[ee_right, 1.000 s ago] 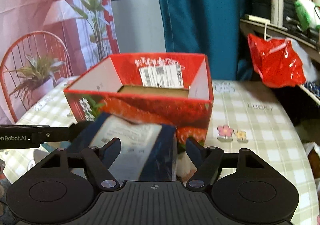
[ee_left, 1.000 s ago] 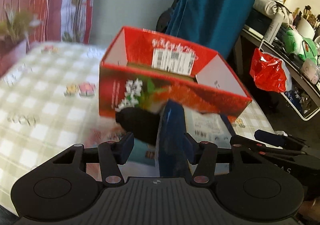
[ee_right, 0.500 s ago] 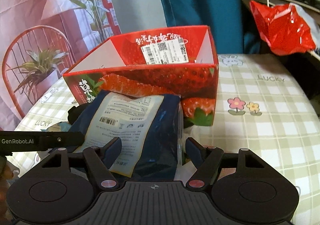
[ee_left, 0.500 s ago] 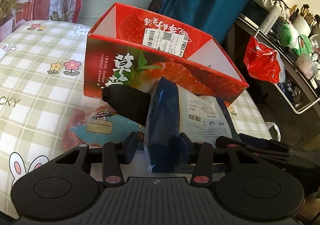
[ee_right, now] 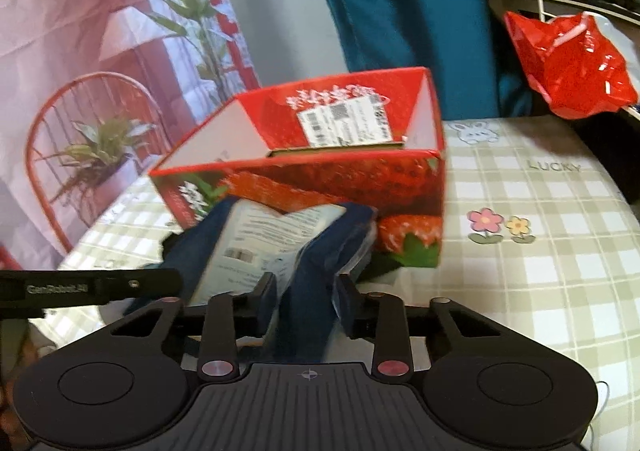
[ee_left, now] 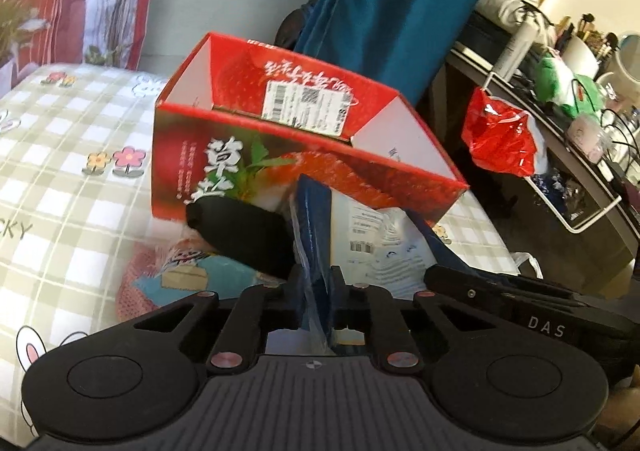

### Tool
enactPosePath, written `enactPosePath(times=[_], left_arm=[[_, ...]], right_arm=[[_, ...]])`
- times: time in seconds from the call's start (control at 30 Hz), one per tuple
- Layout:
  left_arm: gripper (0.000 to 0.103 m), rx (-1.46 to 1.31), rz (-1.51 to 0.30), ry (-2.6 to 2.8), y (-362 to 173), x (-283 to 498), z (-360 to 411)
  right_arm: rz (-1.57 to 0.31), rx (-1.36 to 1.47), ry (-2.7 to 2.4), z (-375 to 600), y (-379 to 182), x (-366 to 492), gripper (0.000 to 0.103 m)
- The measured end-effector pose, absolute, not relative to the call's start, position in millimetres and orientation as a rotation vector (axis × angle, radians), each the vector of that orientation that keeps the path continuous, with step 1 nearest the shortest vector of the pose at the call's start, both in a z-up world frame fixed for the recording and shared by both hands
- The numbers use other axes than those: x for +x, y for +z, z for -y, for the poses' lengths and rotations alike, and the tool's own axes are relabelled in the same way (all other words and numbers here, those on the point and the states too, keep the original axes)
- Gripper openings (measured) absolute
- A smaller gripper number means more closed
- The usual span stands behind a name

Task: Organize soft objects
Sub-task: 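Lift the blue bag with the right tool and drop it into the red box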

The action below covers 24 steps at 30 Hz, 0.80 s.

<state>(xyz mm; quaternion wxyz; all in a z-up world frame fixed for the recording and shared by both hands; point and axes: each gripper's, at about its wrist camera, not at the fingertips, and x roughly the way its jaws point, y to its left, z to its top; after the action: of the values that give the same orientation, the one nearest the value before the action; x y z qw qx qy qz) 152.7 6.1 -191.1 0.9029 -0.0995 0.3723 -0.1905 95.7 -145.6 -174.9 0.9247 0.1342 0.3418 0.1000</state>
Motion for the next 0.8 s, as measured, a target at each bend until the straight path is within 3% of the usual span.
enactPosePath(times=[0.17, 0.43, 0.8], left_arm=[[0.01, -0.216, -0.732, -0.384, -183, 148, -10], [0.01, -0.144, -0.633, -0.38, -155, 143, -3], [0.01, -0.046, -0.556, -0.409, -115, 206, 20]], right_arm=[[-0.663, 0.27, 0.229, 145, -164, 92, 0.02], [-0.57, 0.23, 0.261, 145, -138, 85, 0.019], [-0.494, 0.115, 0.287, 155, -105, 132, 0.019]])
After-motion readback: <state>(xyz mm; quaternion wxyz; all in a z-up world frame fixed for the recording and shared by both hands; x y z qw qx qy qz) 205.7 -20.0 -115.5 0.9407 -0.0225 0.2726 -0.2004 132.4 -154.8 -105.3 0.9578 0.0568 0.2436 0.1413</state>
